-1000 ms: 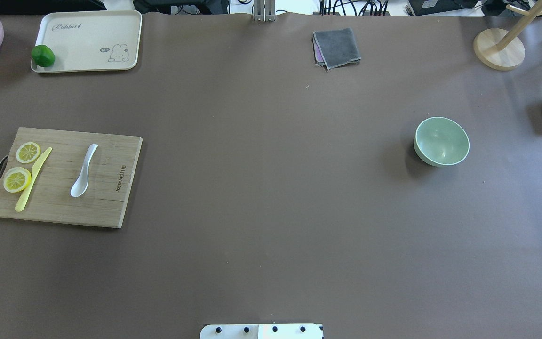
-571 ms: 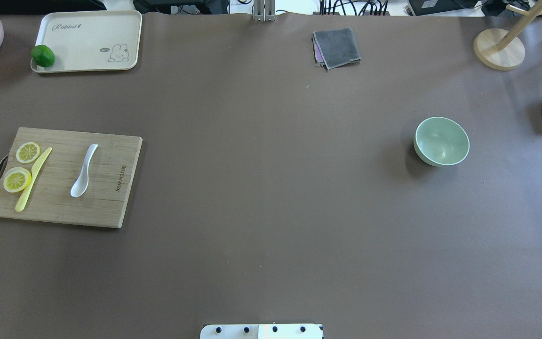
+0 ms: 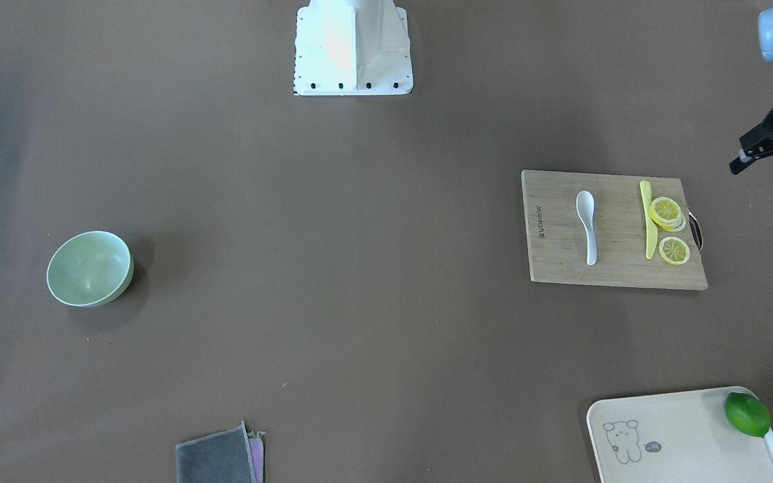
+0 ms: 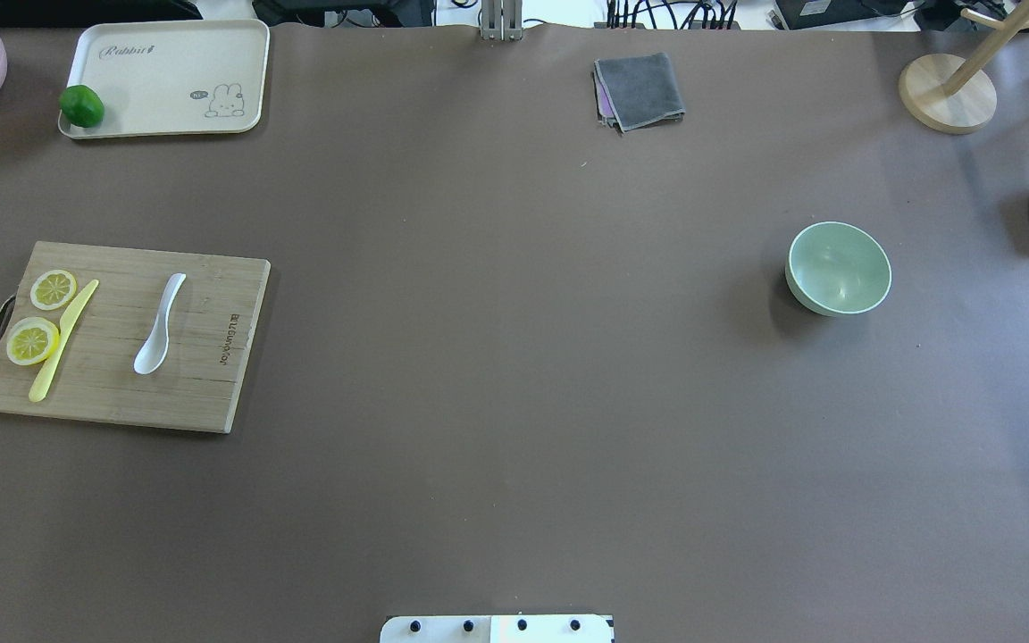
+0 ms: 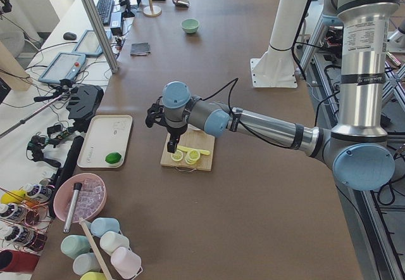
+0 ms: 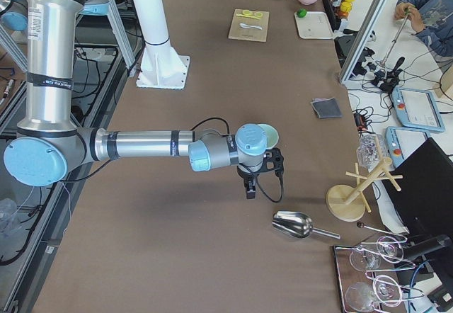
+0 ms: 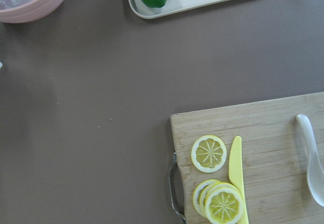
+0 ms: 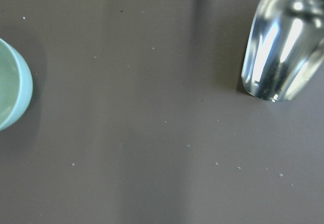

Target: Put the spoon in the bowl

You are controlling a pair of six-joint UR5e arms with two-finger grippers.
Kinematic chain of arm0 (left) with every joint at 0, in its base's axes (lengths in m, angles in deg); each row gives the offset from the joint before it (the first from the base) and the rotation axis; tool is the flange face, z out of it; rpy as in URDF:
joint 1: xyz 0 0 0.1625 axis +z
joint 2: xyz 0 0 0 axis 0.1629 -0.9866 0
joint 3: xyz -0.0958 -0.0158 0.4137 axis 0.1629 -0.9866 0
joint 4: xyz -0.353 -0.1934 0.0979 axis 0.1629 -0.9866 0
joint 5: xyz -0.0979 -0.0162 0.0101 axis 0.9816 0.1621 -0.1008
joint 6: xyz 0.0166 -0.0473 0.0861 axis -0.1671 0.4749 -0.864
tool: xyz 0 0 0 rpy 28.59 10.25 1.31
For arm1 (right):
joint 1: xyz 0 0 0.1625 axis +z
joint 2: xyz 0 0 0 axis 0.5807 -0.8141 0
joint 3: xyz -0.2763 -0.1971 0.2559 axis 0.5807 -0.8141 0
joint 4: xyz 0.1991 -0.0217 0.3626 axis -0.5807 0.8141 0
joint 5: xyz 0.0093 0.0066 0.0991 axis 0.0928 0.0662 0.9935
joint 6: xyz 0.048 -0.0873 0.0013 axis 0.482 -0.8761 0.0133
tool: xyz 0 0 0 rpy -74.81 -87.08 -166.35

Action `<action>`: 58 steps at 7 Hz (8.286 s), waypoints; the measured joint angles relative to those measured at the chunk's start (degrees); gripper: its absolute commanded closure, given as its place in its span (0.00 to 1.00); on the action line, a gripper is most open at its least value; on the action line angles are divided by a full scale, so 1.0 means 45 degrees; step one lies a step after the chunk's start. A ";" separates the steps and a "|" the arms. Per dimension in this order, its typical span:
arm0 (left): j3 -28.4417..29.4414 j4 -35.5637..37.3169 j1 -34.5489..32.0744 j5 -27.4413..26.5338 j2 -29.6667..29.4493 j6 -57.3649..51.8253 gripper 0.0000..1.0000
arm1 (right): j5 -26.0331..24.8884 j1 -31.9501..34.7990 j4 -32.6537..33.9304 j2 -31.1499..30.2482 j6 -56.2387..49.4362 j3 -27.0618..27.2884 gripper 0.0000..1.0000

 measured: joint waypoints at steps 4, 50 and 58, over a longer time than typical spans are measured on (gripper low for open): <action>0.0185 -0.1302 0.2757 -0.1657 -0.0559 0.3885 0.03 | -0.0845 -0.3177 -0.1322 0.1662 0.3283 -0.0326 0.00; 0.1071 0.1915 -0.0179 -0.2156 -0.1478 -0.3632 0.01 | -0.1669 0.0287 0.1948 0.1213 -0.0356 0.0297 0.00; 0.0727 0.1826 -0.1758 -0.0112 0.0180 -0.3365 0.01 | -0.1849 0.1140 0.2759 0.0874 -0.2038 0.0284 0.00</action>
